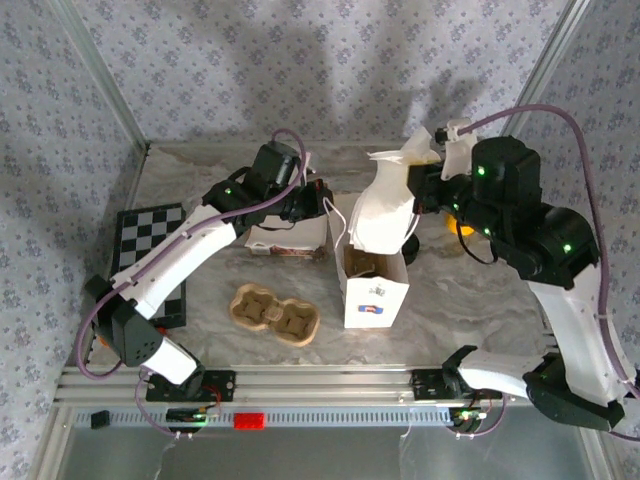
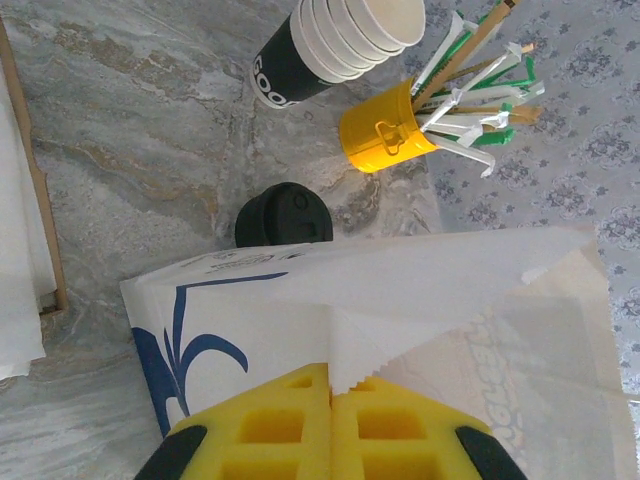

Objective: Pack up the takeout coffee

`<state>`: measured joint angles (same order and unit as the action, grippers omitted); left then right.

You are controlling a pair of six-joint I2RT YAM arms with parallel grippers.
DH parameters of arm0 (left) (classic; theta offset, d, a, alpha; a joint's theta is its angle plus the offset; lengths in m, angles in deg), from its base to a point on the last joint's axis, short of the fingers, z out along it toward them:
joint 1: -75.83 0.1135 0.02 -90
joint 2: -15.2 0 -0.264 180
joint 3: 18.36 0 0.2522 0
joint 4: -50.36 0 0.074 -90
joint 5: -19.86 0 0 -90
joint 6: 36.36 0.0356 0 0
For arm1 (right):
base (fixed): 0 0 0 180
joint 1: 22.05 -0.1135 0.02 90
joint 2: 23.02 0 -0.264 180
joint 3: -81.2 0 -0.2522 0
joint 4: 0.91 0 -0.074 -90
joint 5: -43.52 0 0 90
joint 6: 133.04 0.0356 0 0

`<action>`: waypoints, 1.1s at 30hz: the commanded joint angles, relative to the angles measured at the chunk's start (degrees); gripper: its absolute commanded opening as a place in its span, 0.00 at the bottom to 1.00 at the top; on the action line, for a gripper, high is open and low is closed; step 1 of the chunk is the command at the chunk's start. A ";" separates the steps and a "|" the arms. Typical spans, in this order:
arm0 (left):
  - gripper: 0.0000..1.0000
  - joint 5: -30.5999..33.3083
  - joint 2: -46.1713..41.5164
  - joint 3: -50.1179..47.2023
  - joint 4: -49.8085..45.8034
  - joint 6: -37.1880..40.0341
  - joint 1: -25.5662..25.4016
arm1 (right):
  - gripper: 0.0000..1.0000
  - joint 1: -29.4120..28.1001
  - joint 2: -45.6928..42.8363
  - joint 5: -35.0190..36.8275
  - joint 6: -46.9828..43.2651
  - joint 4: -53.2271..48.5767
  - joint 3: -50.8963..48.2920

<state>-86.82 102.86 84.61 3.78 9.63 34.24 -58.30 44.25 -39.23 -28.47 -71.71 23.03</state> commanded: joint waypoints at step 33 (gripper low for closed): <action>0.10 1.86 1.76 5.98 -2.27 -1.07 -1.77 | 0.00 3.61 -2.09 -19.49 13.47 17.78 -15.04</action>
<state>-85.53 104.70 88.61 1.66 9.02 32.95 -56.07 42.54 -54.93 -18.66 -55.68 9.77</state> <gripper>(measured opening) 0.102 0.055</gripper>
